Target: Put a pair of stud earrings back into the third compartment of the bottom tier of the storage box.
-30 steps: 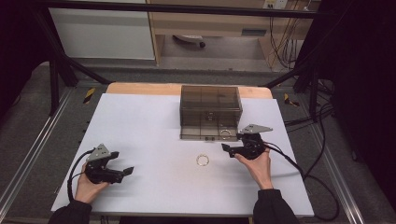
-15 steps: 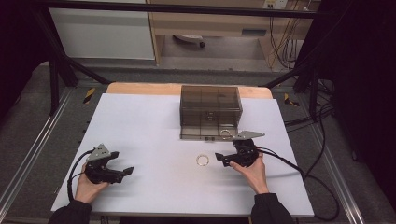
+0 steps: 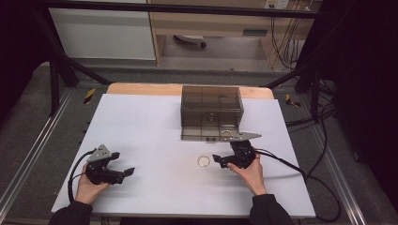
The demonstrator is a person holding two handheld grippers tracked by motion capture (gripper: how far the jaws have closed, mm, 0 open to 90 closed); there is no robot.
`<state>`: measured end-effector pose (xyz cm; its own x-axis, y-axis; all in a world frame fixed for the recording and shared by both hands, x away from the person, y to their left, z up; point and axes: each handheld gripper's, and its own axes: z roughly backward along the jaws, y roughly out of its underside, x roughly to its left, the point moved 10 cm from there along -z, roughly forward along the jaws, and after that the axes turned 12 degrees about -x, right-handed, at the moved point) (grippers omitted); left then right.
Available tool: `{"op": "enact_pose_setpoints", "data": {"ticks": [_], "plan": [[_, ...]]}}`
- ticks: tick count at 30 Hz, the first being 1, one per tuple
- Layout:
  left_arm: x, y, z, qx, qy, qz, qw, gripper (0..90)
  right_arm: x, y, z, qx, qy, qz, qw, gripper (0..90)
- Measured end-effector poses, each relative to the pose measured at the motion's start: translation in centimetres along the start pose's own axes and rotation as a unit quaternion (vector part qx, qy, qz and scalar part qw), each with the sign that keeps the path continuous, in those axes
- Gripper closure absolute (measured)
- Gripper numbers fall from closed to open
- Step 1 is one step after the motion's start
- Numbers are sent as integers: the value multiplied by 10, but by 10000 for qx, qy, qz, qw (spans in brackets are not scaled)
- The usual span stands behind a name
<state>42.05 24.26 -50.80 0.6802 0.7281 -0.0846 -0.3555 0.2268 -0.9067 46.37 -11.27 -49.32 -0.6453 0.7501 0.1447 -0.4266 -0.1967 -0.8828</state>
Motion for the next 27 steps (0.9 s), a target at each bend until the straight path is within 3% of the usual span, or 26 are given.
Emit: {"op": "enact_pose_setpoints", "data": {"ticks": [10,16,27], "plan": [[0,0,0,-2,5,0,10000,65,18,-8,-19,4,-145,119,9998,87],[0,0,0,-5,8,0,10000,65,27,-10,-31,53,-267,214,9994,154],[0,0,1,-10,7,-3,10000,65,31,3,-41,260,-348,385,9983,420]]}}
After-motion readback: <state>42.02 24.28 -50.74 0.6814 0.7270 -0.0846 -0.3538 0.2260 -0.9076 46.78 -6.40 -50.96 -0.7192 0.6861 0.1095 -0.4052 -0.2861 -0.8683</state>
